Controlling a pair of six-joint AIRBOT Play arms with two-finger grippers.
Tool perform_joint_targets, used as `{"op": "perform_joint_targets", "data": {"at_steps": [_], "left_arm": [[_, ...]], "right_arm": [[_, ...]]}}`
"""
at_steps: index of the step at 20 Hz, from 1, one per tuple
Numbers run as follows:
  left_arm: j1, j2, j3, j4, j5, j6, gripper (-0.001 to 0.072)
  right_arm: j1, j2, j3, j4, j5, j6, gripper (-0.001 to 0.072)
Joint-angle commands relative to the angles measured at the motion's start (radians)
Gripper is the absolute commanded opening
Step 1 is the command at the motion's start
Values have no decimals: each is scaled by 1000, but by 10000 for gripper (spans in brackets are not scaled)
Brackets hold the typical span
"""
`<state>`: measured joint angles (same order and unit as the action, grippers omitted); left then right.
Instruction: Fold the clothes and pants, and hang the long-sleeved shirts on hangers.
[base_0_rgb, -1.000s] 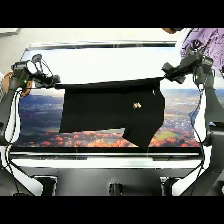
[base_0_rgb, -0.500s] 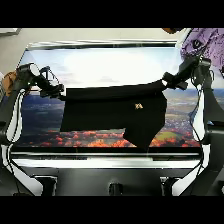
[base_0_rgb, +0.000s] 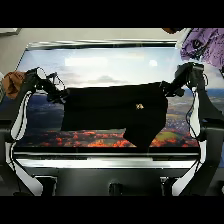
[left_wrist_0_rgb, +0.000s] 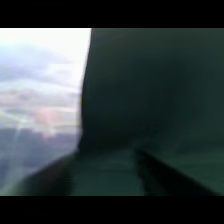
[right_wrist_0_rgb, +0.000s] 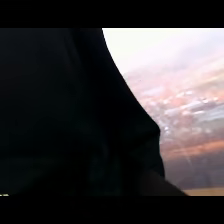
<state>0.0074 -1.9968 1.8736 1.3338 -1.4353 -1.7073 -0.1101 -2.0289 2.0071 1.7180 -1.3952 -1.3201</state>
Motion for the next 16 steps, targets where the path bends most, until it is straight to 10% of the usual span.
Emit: {"op": "perform_joint_targets", "data": {"at_steps": [1, 8, 16], "left_arm": [[10, 16, 39, -52, 18, 1, 538], [219, 318, -19, -41, 14, 2, 538], [473, 819, -936, -372, 304, 111, 537]], "right_arm": [[1, 3, 0, 47, -21, -23, 306], [-175, 222, -82, 262, -99, -256, 316], [-339, 676, -961, 427, 5, -375, 318]]}}
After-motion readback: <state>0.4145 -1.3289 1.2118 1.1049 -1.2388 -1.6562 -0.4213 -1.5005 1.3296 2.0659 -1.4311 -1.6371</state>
